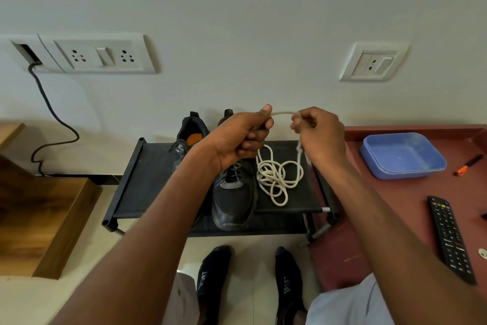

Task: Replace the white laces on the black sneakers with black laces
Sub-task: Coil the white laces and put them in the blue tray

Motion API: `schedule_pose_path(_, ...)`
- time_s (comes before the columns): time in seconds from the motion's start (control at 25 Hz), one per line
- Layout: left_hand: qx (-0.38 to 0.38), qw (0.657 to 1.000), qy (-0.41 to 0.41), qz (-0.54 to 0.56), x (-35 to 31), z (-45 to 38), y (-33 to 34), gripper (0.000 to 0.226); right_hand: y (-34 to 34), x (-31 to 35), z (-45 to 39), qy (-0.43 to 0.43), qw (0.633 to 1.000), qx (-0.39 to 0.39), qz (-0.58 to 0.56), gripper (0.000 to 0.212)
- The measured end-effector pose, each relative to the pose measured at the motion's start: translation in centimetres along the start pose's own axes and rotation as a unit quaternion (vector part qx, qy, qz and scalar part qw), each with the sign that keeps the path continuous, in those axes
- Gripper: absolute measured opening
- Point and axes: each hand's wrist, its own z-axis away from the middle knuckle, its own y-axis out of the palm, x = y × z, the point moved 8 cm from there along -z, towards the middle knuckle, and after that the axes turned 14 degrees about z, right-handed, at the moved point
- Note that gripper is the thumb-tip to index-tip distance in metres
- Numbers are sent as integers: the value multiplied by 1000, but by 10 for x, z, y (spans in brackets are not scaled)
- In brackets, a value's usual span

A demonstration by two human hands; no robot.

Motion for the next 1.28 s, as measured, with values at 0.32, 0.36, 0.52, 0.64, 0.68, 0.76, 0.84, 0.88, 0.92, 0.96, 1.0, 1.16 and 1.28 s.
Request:
schedule_pose_path(0.32, 103, 958, -8, 269, -2, 1, 18, 39, 35, 25, 10, -66, 988, 142, 1, 31)
schedule_pose_path(0.36, 92, 944, 17, 315, -8, 0, 16, 35, 41, 28, 10, -88, 982, 166, 36, 30)
schedule_pose_path(0.52, -57, 929, 135, 339, -23, -8, -19, 34, 70, 42, 32, -153, 945, 277, 83, 29)
schedule_pose_path(0.64, -158, 966, 203, 27, -35, -4, -32, 43, 55, 54, 24, -151, 954, 253, -50, 30)
schedule_pose_path(0.68, -162, 962, 205, -75, -36, -5, -30, 46, 47, 56, 17, -131, 955, 234, -123, 32)
schedule_pose_path(0.76, -133, 967, 166, -142, -27, -11, -25, 51, 38, 53, 5, -90, 949, 192, -235, 35)
schedule_pose_path(0.84, -67, 986, 96, -117, -15, -18, -21, 52, 36, 43, -6, -60, 956, 130, -257, 37)
schedule_pose_path(0.88, -31, 994, 60, -86, -8, -21, -18, 51, 36, 35, -12, -45, 966, 97, -234, 37)
schedule_pose_path(0.92, 4, 999, 34, -41, -3, -22, -14, 49, 36, 28, -17, -30, 977, 70, -201, 37)
schedule_pose_path(0.96, 43, 999, 21, 14, -2, -21, -9, 47, 37, 22, -20, -17, 984, 57, -170, 36)
schedule_pose_path(1.0, 82, 994, 17, 75, -3, -18, -3, 44, 42, 17, -22, -4, 987, 66, -147, 36)
schedule_pose_path(1.16, 57, 925, 96, 363, -23, -19, -11, 34, 69, 31, -5, -68, 972, 219, -54, 36)
schedule_pose_path(1.28, -92, 952, 208, 205, -35, -17, -42, 37, 74, 54, 16, -167, 937, 303, -48, 35)
